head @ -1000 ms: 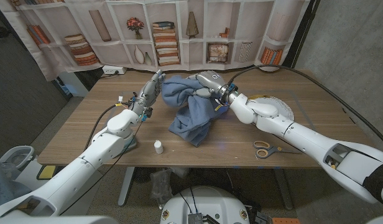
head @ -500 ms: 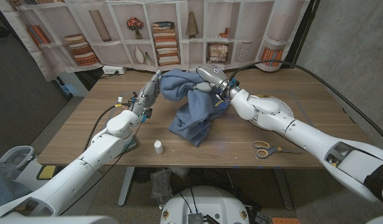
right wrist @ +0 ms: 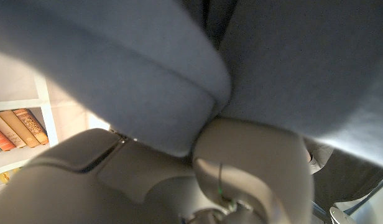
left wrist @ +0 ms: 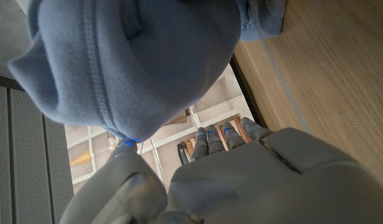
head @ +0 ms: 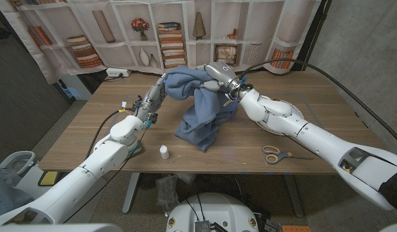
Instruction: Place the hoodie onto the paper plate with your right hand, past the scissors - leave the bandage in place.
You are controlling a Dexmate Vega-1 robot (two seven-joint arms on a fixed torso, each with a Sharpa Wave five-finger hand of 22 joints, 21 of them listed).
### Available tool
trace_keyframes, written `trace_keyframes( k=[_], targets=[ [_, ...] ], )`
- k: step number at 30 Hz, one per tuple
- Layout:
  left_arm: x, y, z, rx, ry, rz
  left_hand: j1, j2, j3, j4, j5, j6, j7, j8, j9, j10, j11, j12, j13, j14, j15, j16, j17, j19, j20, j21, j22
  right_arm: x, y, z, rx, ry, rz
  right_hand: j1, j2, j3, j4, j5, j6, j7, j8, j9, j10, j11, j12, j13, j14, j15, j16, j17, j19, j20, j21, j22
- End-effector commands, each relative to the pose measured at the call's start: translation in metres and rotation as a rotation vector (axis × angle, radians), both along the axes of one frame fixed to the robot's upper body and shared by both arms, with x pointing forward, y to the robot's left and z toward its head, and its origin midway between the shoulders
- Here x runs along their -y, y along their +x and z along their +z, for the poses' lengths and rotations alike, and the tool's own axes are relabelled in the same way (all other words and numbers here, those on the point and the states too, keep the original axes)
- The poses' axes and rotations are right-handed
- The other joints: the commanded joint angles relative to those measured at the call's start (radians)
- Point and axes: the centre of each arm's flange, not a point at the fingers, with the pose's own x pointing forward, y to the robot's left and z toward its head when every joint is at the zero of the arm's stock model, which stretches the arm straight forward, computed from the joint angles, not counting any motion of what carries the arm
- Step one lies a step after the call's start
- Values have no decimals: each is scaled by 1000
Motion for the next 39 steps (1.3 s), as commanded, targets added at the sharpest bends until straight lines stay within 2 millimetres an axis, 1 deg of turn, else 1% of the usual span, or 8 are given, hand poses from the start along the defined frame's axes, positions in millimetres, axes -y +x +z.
trace_keyframes(
  k=[1,6,16,23,30,39],
  targets=[
    [1,-7,-7,-6,-7,7,16,2,-3,-2,-4,4,2,5,5,0,1,1,4,-3,8,3,6,1,0,2,5,-2,-8,14,24,12,23,157,159,29,18,-2,30,-16,8,3,11,-2,-3,5,17,-71,1,4,10,-66,10,5],
    [-2,-11,-8,-3,-6,18,16,2,-4,-2,-5,4,0,5,5,1,1,1,4,-3,8,3,6,1,-1,2,5,-1,-9,19,34,24,22,158,158,31,18,-3,31,-16,6,4,16,-2,-4,5,23,-71,0,4,12,-66,13,5],
    [-5,-11,-3,-4,2,24,17,2,-5,-2,-5,4,1,5,5,0,2,1,4,-4,7,3,6,1,0,2,5,2,-11,30,66,42,18,160,158,33,20,-4,37,-16,5,5,21,-1,-7,5,30,-71,-2,3,16,-65,19,6],
    [-6,-8,3,1,7,22,17,3,-7,-2,-5,5,1,5,5,0,1,1,4,-3,8,3,6,1,-1,2,5,4,-18,43,99,52,18,161,158,36,21,-4,40,-17,3,6,25,-1,-9,6,38,-71,-2,4,19,-66,23,6],
    [-7,-5,6,6,7,21,18,3,-8,-2,-6,6,0,5,5,1,2,1,4,-4,8,3,6,2,0,2,5,8,-22,57,81,97,54,162,157,37,22,-5,42,-17,1,7,28,-1,-10,6,41,-71,-4,3,21,-65,26,6],
    [-6,-2,8,8,9,17,18,4,-10,-1,-6,5,0,5,5,0,1,1,4,-3,7,3,6,2,0,2,5,10,-29,70,107,116,65,163,157,39,23,-5,47,-17,1,7,32,-1,-12,6,48,-71,-4,3,23,-66,30,6]
  ],
)
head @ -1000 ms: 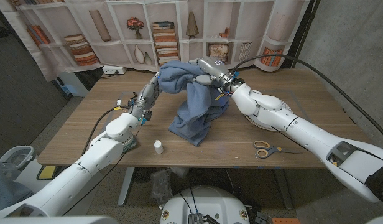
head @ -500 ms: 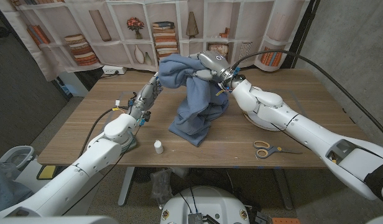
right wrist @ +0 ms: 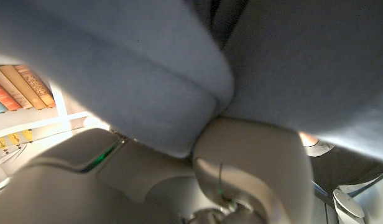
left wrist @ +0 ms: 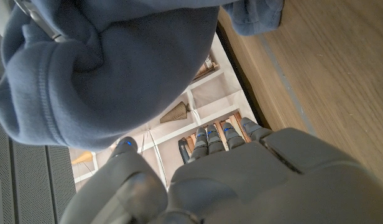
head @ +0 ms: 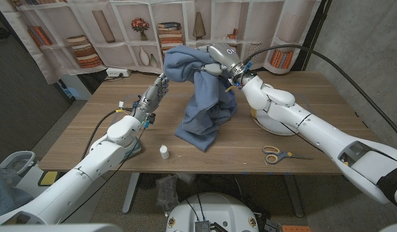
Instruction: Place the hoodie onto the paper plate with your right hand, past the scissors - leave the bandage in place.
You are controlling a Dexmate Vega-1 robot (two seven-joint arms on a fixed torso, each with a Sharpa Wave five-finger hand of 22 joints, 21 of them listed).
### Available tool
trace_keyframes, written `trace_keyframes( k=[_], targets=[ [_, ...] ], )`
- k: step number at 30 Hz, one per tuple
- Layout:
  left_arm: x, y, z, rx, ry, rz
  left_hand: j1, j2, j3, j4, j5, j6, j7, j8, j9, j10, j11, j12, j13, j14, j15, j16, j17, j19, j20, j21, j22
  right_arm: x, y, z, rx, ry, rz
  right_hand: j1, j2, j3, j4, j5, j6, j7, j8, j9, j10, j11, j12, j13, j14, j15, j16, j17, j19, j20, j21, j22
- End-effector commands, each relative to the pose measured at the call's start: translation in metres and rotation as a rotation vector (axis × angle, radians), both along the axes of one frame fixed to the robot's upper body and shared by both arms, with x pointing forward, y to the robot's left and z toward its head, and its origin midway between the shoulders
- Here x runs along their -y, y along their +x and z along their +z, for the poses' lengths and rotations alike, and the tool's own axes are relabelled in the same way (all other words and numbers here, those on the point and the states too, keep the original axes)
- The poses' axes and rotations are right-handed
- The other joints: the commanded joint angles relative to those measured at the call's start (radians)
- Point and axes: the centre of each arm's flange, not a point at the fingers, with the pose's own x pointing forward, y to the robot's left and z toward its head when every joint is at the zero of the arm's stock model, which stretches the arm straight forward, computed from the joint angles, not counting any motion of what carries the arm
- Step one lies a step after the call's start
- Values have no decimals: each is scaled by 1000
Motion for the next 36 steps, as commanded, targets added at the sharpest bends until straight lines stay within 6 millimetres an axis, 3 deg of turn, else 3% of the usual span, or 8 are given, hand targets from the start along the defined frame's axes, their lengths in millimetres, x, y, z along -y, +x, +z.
trace_keyframes(
  k=[1,36],
  targets=[
    [1,5,4,2,5,-6,13,-1,-3,0,-6,6,1,5,5,0,1,1,4,-3,7,3,6,2,0,2,5,4,-9,19,23,32,24,154,167,35,27,6,28,-19,-1,3,10,-4,-5,3,14,-53,-3,3,11,-64,6,5],
    [4,3,1,0,4,-13,16,2,-9,0,-8,6,1,5,5,0,0,1,4,-3,8,4,6,2,0,2,5,8,-38,63,96,69,44,159,163,44,30,5,47,-18,-8,7,29,-6,-14,4,35,-53,-11,2,18,-64,23,4]
  ],
)
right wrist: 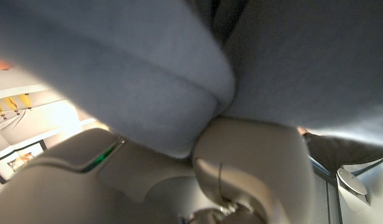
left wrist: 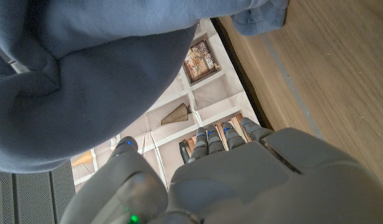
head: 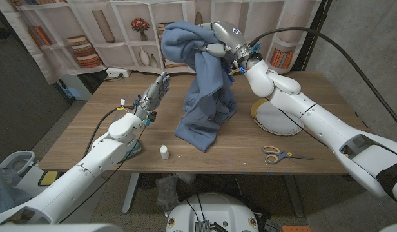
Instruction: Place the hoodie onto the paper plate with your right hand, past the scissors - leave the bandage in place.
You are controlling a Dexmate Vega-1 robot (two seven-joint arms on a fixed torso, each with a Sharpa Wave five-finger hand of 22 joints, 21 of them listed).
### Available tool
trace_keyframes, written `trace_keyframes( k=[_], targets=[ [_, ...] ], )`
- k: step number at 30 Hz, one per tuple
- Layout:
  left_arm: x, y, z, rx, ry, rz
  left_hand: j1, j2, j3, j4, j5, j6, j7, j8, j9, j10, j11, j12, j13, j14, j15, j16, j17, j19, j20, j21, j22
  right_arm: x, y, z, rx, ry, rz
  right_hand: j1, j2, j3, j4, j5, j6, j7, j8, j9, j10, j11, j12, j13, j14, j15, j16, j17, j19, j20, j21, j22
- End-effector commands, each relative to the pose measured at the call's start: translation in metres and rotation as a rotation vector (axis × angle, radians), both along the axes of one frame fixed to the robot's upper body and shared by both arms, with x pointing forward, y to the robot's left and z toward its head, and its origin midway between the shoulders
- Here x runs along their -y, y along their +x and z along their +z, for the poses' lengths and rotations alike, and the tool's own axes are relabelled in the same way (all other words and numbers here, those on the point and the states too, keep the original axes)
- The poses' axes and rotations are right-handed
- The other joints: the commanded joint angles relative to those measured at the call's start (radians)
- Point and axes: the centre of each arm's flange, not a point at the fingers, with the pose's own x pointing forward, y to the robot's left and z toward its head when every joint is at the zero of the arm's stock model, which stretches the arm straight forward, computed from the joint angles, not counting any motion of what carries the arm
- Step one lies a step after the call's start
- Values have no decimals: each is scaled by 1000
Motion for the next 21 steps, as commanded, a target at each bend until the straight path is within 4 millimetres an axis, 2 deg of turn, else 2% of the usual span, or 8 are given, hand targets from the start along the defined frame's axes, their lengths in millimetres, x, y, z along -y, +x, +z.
trace_keyframes(
  k=[1,21],
  targets=[
    [1,-2,-4,-3,-4,-2,12,-2,-2,-1,-1,6,2,5,5,0,0,1,4,-3,8,4,1,2,0,2,5,2,-11,15,38,21,-6,160,162,40,34,4,31,-20,6,1,15,-2,-3,4,8,-44,0,2,10,-60,8,4],
    [4,-3,-6,-11,-1,-7,14,1,-4,-1,-1,8,3,6,5,3,2,2,4,-1,8,5,1,2,1,2,5,14,-21,31,76,62,-1,158,159,42,37,4,37,-22,1,2,24,-2,-8,4,15,-44,-6,2,9,-61,15,2]
  ],
)
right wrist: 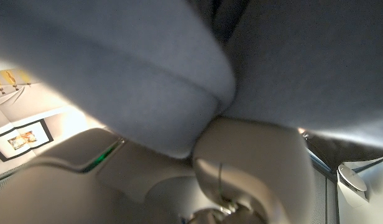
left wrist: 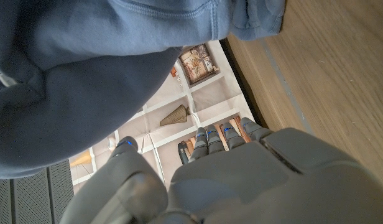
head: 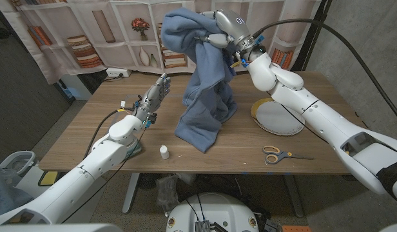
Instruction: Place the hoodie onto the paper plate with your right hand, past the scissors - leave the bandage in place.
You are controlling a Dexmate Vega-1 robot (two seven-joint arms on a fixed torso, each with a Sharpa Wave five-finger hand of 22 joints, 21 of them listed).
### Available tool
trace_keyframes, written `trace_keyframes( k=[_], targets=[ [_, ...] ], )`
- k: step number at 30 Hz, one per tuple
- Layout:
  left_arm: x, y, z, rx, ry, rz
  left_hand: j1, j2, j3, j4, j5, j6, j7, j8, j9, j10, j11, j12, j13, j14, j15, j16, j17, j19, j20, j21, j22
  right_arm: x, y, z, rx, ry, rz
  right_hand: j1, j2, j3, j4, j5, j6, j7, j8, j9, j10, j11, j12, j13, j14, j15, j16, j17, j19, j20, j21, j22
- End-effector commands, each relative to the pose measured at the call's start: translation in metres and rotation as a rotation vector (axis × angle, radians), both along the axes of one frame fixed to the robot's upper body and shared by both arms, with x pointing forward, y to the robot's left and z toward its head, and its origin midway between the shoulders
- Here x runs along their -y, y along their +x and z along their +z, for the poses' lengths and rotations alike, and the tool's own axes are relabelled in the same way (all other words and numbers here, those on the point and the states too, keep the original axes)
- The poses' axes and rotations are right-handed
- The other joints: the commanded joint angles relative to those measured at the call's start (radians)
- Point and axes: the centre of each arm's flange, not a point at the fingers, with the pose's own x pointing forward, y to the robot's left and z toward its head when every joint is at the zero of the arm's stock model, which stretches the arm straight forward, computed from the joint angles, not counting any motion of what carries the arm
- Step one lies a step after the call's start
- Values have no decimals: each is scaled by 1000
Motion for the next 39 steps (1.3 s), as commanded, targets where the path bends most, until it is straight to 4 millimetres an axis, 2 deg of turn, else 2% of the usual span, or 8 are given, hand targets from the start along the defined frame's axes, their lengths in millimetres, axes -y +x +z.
trace_keyframes(
  k=[1,8,13,39],
  targets=[
    [2,-1,0,-1,5,-1,13,-1,-2,2,-1,8,3,6,5,4,2,2,4,-1,9,4,4,2,1,2,5,8,-5,9,26,28,-6,157,159,42,38,8,34,-25,5,3,11,-5,-5,4,10,-42,-6,2,9,-61,7,2],
    [3,-2,3,3,9,-2,13,0,-3,2,-2,8,2,6,5,5,2,3,4,-1,10,4,4,2,0,2,5,11,-5,11,33,35,-14,157,159,43,38,8,36,-28,4,3,13,-6,-7,4,11,-43,-7,2,9,-61,9,2],
    [3,-2,3,2,8,-3,14,1,-5,2,-2,10,1,6,5,13,2,5,4,-1,-3,4,4,5,0,3,5,14,-6,13,36,45,-8,157,159,44,39,8,38,-28,3,4,17,-5,-7,4,14,-43,-8,2,10,-61,11,2],
    [-6,-4,-3,-15,5,6,17,2,-9,2,-3,9,1,5,5,10,3,3,5,-1,-6,4,4,6,-1,3,5,26,-5,20,42,107,-35,162,158,49,38,8,47,-29,-3,5,25,-5,-15,5,24,-44,-11,5,11,-61,21,-1]
  ],
)
